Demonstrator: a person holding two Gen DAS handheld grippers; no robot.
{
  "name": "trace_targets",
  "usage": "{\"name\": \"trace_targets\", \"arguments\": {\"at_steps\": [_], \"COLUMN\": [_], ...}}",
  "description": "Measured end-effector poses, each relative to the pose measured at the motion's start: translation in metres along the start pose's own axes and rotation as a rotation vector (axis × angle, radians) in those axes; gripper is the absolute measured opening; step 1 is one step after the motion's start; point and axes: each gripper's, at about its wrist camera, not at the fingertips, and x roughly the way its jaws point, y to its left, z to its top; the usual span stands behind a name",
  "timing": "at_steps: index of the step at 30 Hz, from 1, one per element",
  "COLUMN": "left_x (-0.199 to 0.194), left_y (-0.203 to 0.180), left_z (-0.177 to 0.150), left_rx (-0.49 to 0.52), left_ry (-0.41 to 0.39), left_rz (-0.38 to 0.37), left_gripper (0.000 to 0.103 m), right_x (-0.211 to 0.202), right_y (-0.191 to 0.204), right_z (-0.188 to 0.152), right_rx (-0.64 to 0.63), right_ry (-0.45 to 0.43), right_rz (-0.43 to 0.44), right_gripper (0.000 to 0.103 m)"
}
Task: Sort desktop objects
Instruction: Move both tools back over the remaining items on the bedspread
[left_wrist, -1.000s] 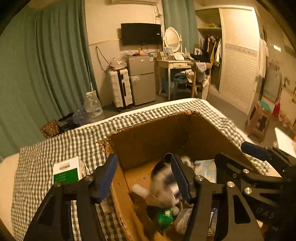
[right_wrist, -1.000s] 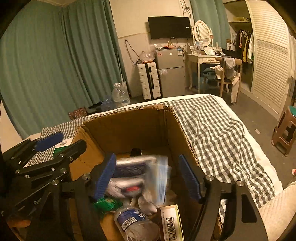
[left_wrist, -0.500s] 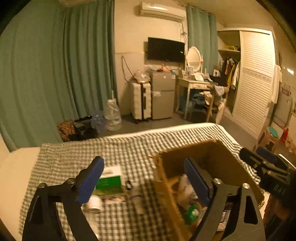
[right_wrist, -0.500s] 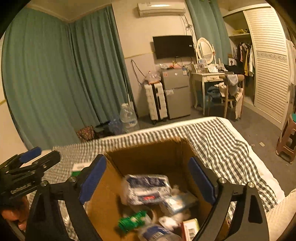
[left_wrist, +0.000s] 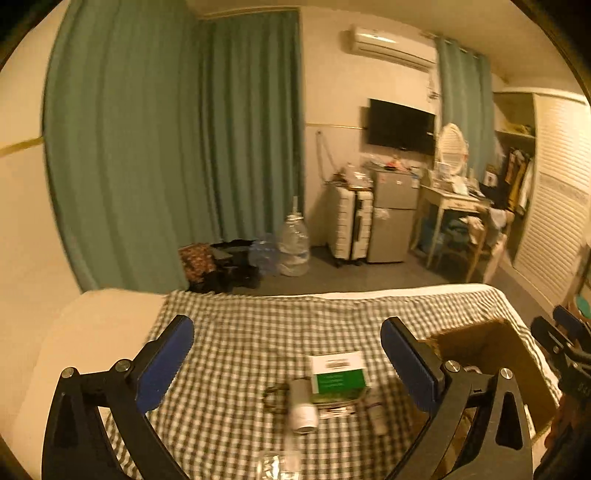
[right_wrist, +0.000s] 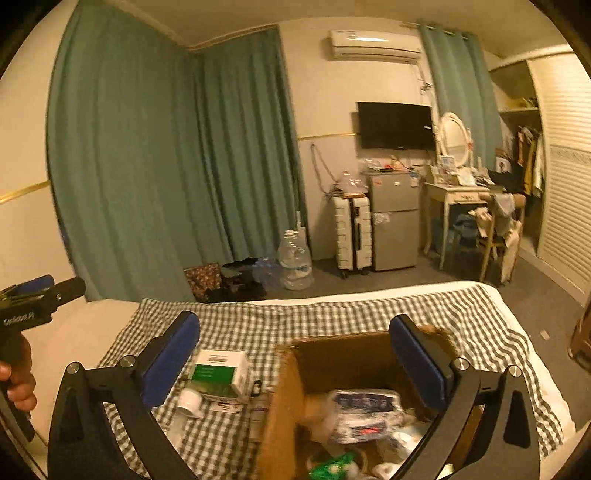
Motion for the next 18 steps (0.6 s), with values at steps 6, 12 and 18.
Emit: {"name": "trace_targets", "arguments": {"at_steps": [6,12,18], "left_x": [0.012,0.040,0.087], "left_y": [0.038,0.072,0.087], "left_z": [-0.026,-0.061,-0.104], "left_rx": [0.034,-0.035,-0.028], "left_ry": [0.086,0.131,0.243], "left_rz": [0.053,0.058,0.046], "left_gripper": [0.103,0.103,0.103], "right_x": [0.016,0.046,0.085], "right_y": [0.048,0.088,0.109], "right_z": [-0.001,-0.021,-0.053], "right_rx": [-0.071,-0.122,-0.098], "right_ry": [0.021,0.101,0.225], "right_rz": [0.044,0.097,0.154], "right_gripper": [0.103,0.103,0.103]}}
